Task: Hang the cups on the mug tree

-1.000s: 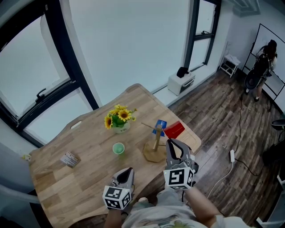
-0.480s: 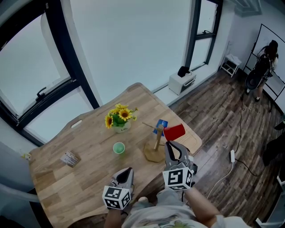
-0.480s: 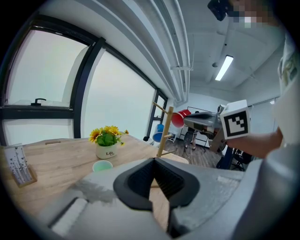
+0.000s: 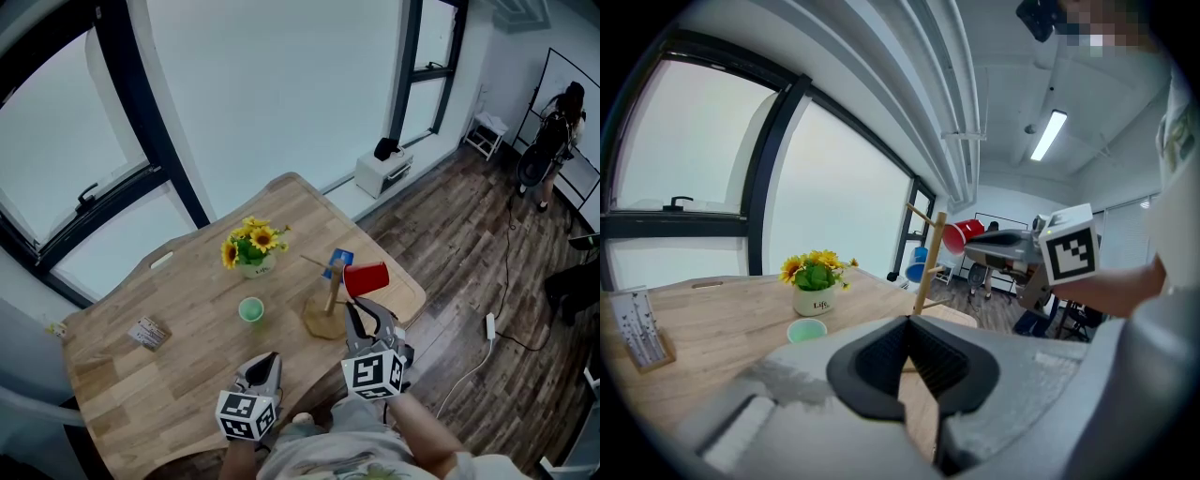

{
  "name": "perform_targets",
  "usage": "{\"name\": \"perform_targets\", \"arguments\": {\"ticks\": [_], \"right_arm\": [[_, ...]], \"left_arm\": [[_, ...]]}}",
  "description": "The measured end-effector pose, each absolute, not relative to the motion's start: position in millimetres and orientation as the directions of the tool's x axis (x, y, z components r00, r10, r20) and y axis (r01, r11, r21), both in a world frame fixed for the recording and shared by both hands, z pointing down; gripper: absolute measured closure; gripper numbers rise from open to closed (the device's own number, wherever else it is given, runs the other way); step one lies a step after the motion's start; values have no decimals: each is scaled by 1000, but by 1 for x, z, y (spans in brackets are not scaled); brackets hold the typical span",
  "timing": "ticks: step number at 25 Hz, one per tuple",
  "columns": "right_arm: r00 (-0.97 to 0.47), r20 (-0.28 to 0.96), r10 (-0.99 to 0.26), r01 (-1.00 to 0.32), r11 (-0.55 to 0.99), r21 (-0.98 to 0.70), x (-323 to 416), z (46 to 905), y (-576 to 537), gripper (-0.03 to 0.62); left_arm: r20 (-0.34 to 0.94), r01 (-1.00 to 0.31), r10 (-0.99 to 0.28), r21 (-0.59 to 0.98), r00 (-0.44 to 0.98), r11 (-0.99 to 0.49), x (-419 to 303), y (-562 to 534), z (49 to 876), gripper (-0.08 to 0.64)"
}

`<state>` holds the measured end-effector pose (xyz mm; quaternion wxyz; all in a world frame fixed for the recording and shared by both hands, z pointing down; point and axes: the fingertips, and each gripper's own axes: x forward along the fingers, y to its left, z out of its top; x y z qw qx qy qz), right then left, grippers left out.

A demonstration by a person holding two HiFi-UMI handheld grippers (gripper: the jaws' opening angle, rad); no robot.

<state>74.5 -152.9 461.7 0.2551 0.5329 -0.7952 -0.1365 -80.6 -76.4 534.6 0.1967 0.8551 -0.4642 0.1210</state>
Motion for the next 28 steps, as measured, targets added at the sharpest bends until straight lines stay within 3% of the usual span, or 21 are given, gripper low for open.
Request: {"name": "perform_targets", "arguments": {"ticks": [14, 28], "right_arm": [[-373, 256, -892, -743, 453, 493, 44, 452, -125, 482], [-526, 325, -786, -518, 599, 610, -70, 481, -95, 482]], "left_arm": [[350, -836, -759, 222, 548, -502, -103, -74, 521, 558], [367, -849, -766, 203, 528, -488, -163, -48, 524, 558]]}}
